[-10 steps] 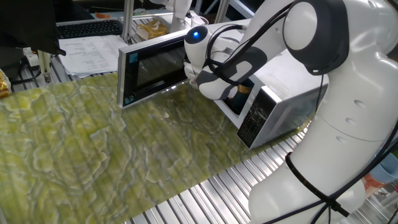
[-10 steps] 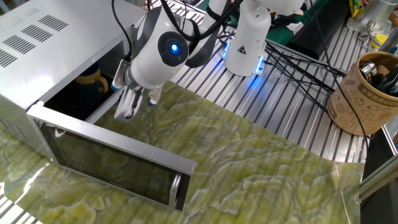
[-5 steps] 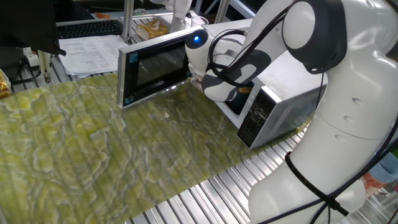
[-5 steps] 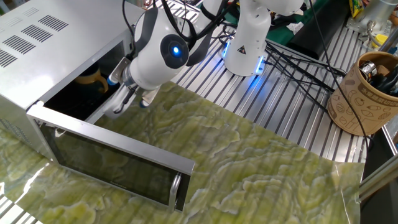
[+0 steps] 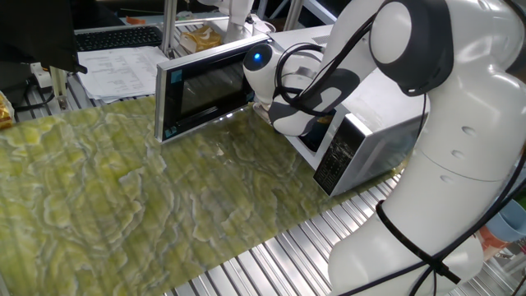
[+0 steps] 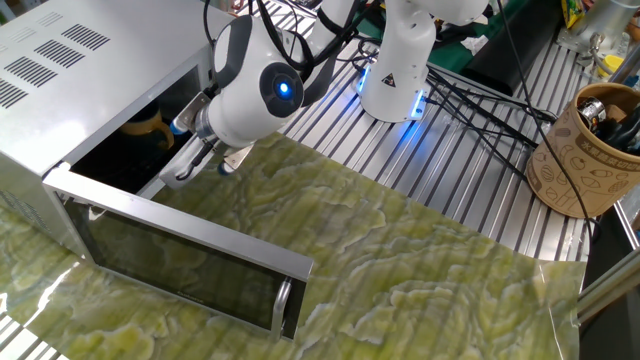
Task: Put the bowl into the microwave
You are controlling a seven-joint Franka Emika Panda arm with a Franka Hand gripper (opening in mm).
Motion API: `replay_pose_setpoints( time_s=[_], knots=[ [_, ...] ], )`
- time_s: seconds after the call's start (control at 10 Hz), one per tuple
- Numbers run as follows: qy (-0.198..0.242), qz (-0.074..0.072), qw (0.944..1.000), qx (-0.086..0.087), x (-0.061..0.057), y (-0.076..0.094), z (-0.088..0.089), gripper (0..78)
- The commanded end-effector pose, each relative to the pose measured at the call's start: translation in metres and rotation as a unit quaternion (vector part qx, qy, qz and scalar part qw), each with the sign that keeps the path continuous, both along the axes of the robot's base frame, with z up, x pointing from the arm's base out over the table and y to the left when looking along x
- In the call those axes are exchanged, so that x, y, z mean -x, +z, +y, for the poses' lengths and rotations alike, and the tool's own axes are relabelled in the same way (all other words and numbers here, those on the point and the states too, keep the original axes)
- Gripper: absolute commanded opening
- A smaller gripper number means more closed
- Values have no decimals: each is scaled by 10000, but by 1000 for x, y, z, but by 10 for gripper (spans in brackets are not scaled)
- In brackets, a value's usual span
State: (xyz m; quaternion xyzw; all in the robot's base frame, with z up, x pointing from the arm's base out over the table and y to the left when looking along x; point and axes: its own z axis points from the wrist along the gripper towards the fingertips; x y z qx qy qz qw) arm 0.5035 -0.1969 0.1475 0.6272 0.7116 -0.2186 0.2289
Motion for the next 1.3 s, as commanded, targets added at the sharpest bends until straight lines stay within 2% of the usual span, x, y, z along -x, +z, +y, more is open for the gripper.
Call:
replay_pose_setpoints(
  time_s=[0.1, 0.4, 0.7, 1.0, 1.1, 1.2, 1.3],
  knots=[
    [-423, -195, 9969, 632, -3, -2, -19, 11],
    [-456, -211, 9957, 775, -3, -2, -19, 11],
    [-373, -139, 9963, 767, -3, -2, -21, 11],
    [-238, -40, 9984, 516, -10, 6, -24, 11],
    [-238, -40, 9984, 516, -10, 6, -24, 11],
    [-144, 30, 9995, 269, -15, 10, -21, 11],
    [-185, 2, 9994, 301, -15, 11, -21, 11]
  ],
)
